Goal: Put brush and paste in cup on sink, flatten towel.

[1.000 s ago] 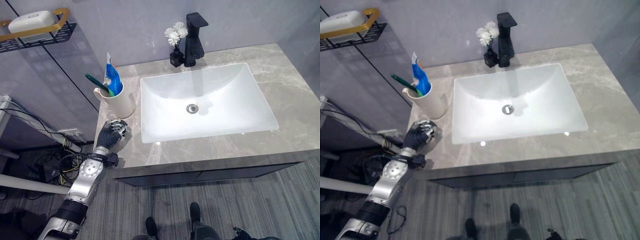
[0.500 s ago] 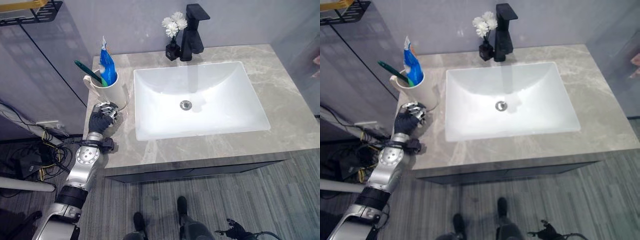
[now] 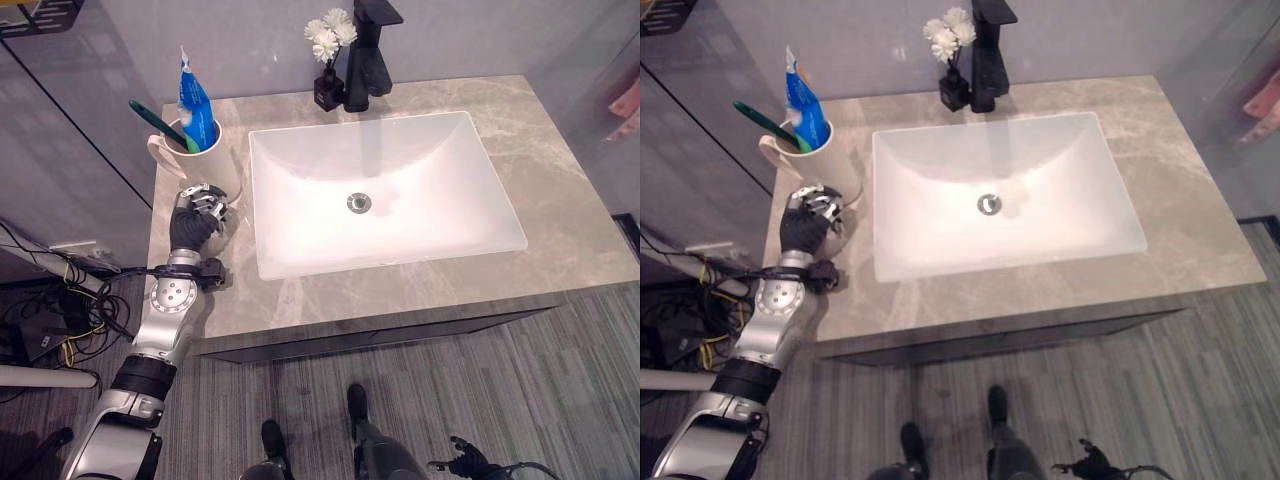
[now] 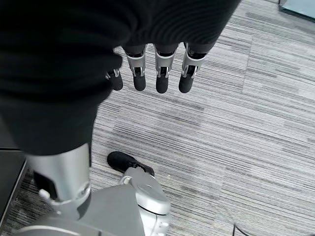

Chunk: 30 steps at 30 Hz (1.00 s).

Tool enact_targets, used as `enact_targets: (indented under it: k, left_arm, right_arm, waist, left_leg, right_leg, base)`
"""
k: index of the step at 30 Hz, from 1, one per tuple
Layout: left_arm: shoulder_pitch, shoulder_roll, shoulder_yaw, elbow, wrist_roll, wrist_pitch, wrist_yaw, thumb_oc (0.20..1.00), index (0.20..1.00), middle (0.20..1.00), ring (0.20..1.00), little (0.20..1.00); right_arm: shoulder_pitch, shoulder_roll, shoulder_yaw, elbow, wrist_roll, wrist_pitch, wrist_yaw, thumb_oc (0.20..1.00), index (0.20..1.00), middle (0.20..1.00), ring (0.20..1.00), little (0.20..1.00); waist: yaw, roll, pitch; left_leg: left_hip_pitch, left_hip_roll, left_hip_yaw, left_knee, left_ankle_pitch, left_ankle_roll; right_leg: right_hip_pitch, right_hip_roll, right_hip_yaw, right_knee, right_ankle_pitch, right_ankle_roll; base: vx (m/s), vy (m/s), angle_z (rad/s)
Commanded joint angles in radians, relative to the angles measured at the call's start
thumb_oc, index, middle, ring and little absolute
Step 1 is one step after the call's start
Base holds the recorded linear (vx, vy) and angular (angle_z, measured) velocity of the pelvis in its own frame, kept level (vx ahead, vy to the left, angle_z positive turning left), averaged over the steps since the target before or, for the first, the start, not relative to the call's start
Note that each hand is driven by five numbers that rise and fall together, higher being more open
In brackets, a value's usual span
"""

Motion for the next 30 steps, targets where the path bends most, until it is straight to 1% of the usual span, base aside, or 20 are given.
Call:
enact_targets:
  k: [1, 7, 9, 17, 18, 21, 24, 30]
  left_arm:
    - [-0.035, 0.014, 0.005, 0.103, -0.054, 0.011, 0.02, 0.2, 0.2, 0.2, 0.2, 0.2]
    - [-0.104, 0.074, 0.006, 0.145, -0.063, 0.008, 0.036, 0.2, 0.2, 0.2, 0.2, 0.2]
    - [-0.144, 0.112, 0.004, 0.167, -0.063, 0.008, 0.047, 0.2, 0.2, 0.2, 0.2, 0.2]
    - [-0.244, 0.158, -0.018, 0.238, -0.09, 0.004, 0.064, 0.2, 0.2, 0.2, 0.2, 0.2]
    - [-0.274, 0.177, -0.03, 0.252, -0.091, 0.005, 0.068, 0.2, 0.2, 0.2, 0.2, 0.2]
    - [-0.311, 0.186, -0.043, 0.279, -0.094, 0.005, 0.074, 0.2, 0.2, 0.2, 0.2, 0.2]
    - [-0.375, 0.209, -0.065, 0.326, -0.104, 0.006, 0.081, 0.2, 0.2, 0.2, 0.2, 0.2]
    - [-0.415, 0.211, -0.083, 0.351, -0.116, 0.004, 0.086, 0.2, 0.2, 0.2, 0.2, 0.2]
  right_arm:
    - [-0.026, -0.026, 0.035, -0.02, 0.011, -0.008, -0.01, 1.0, 1.0, 1.0, 1.0, 1.0]
    - [-0.025, -0.034, 0.048, -0.04, 0.015, -0.012, -0.002, 1.0, 1.0, 1.0, 1.0, 1.0]
    - [-0.023, -0.034, 0.049, -0.041, 0.02, -0.014, 0.0, 1.0, 1.0, 1.0, 1.0, 1.0]
    - [-0.017, -0.032, 0.07, -0.025, 0.013, -0.014, 0.007, 1.0, 1.0, 1.0, 1.0, 1.0]
    - [-0.021, -0.034, 0.072, -0.026, 0.016, -0.014, 0.007, 1.0, 1.0, 1.0, 1.0, 1.0]
    - [-0.026, -0.034, 0.077, -0.024, 0.018, -0.014, 0.007, 1.0, 1.0, 1.0, 1.0, 1.0]
    - [-0.035, -0.041, 0.084, -0.042, 0.031, -0.018, 0.008, 1.0, 1.0, 1.0, 1.0, 1.0]
    - [-0.043, -0.034, 0.097, -0.049, 0.042, -0.02, 0.008, 1.0, 1.0, 1.0, 1.0, 1.0]
  waist:
    - [-0.028, -0.01, 0.05]
    - [-0.029, -0.02, 0.05]
    - [-0.031, -0.024, 0.052]
    - [-0.037, -0.038, 0.064]
    - [-0.037, -0.041, 0.069]
    - [-0.038, -0.042, 0.073]
    - [-0.044, -0.05, 0.078]
    - [-0.047, -0.055, 0.081]
  left_leg:
    - [0.002, 0.018, -0.038, 0.002, 0.065, -0.012]
    - [-0.015, 0.019, -0.033, 0.002, 0.069, -0.013]
    - [-0.024, 0.019, -0.034, 0.002, 0.069, -0.013]
    - [-0.031, 0.016, -0.033, 0.002, 0.066, -0.011]
    - [-0.036, 0.015, -0.031, 0.002, 0.066, -0.01]
    - [-0.042, 0.013, -0.029, 0.002, 0.065, -0.009]
    - [-0.055, 0.011, -0.019, 0.002, 0.065, -0.008]
    - [-0.067, 0.007, -0.014, 0.002, 0.063, -0.004]
  right_leg:
    - [0.044, 0.002, 0.031, 0.069, -0.025, 0.045]
    - [0.027, 0.004, 0.039, 0.055, -0.011, 0.049]
    - [0.023, 0.005, 0.039, 0.049, -0.007, 0.051]
    - [0.019, 0.006, 0.046, 0.038, 0.004, 0.055]
    - [0.016, 0.005, 0.048, 0.034, 0.01, 0.058]
    - [0.011, 0.005, 0.051, 0.03, 0.015, 0.061]
    - [0.001, 0.005, 0.059, 0.017, 0.032, 0.068]
    - [-0.015, 0.004, 0.073, 0.011, 0.043, 0.072]
  base:
    - [0.0, 0.015, -0.05]
    - [0.0, 0.001, -0.11]
    - [0.0, 0.0, 0.0]
    - [0.0, 0.0, 0.0]
    - [0.0, 0.0, 0.0]
    - [0.0, 0.0, 0.0]
    - [0.0, 0.011, -0.01]
    - [0.01, 0.025, -0.05]
